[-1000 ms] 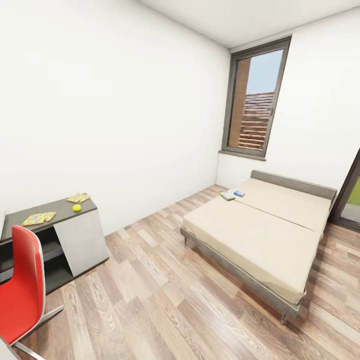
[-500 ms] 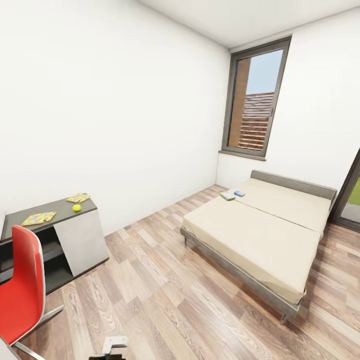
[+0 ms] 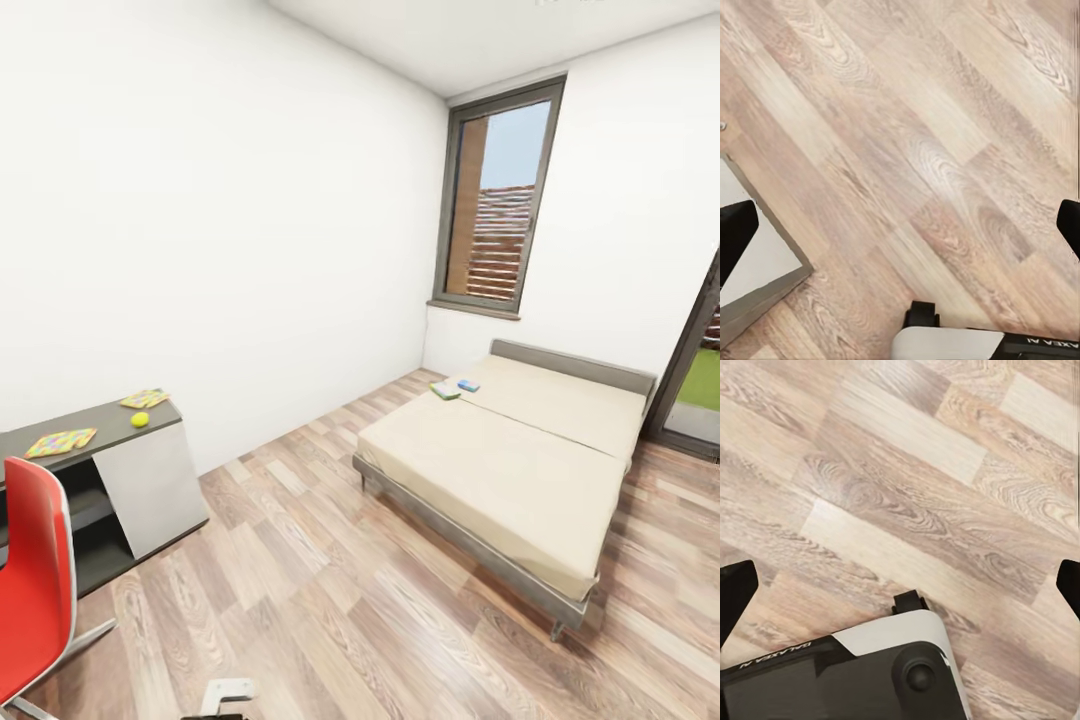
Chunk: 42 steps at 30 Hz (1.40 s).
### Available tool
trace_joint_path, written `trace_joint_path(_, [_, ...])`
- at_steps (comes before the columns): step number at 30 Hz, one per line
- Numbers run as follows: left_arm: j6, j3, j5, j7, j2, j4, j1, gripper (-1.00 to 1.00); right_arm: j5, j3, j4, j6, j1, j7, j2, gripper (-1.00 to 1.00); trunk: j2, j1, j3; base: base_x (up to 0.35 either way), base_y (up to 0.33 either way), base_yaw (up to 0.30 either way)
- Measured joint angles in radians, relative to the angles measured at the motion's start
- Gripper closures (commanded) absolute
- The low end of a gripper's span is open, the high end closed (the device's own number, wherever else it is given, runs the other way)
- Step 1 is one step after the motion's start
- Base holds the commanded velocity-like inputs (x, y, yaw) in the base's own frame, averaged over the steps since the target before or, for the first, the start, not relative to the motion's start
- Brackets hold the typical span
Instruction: Put all the toys in the child's room - the three board games (two on the bed and one on the table), the two jigsaw puzzles on the table, and the tennis ball on the table - inside the toy box on the table in the child's room.
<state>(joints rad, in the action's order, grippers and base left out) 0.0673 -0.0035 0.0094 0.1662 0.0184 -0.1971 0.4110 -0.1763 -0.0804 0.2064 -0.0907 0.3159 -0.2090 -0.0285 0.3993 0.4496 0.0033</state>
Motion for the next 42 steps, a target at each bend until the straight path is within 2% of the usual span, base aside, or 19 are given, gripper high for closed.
trace_joint_path(4, [-0.018,0.0,0.0,0.0,0.002,0.004,-0.001,-1.0,-0.001,0.001,0.0,0.033,-0.001,-0.001,0.0,-1.0,0.0,0.0,0.0,0.0,0.0,-0.257])
trace_joint_path(14, [-0.027,-0.002,-0.001,0.008,0.01,0.005,-0.002,-1.0,0.0,0.002,-0.003,0.046,-0.002,-0.002,-0.002,-1.0,0.0,0.0,-0.004,0.0,0.0,-0.273])
trace_joint_path(19, [-0.07,-0.002,-0.001,0.011,0.014,0.005,-0.003,-1.0,0.0,0.002,-0.003,0.047,-0.003,-0.003,-0.003,-1.0,0.0,0.0,-0.007,0.0,0.0,-0.275])
trace_joint_path(26, [-0.222,0.001,0.002,0.013,0.012,0.011,-0.008,-1.0,0.002,0.003,-0.003,0.05,-0.003,-0.004,-0.005,-1.0,0.0,0.0,-0.011,0.0,0.0,-0.271])
trace_joint_path(28, [-0.247,0.002,0.002,0.013,0.011,0.013,-0.008,-1.0,0.002,0.003,-0.004,0.05,-0.003,-0.004,-0.005,-1.0,-0.001,0.0,-0.012,0.0,0.0,-0.269])
trace_joint_path(34, [-0.286,0.001,0.001,0.011,0.012,0.033,-0.009,-1.0,0.002,0.003,-0.005,0.051,-0.003,-0.004,-0.006,-1.0,-0.001,0.0,-0.016,0.0,0.0,-0.268])
trace_joint_path(42, [-0.292,0.001,0.001,0.01,0.013,0.059,-0.01,-1.0,0.004,0.003,-0.007,0.052,-0.004,-0.004,-0.007,-1.0,-0.001,0.0,-0.021,0.0,0.0,-0.267])
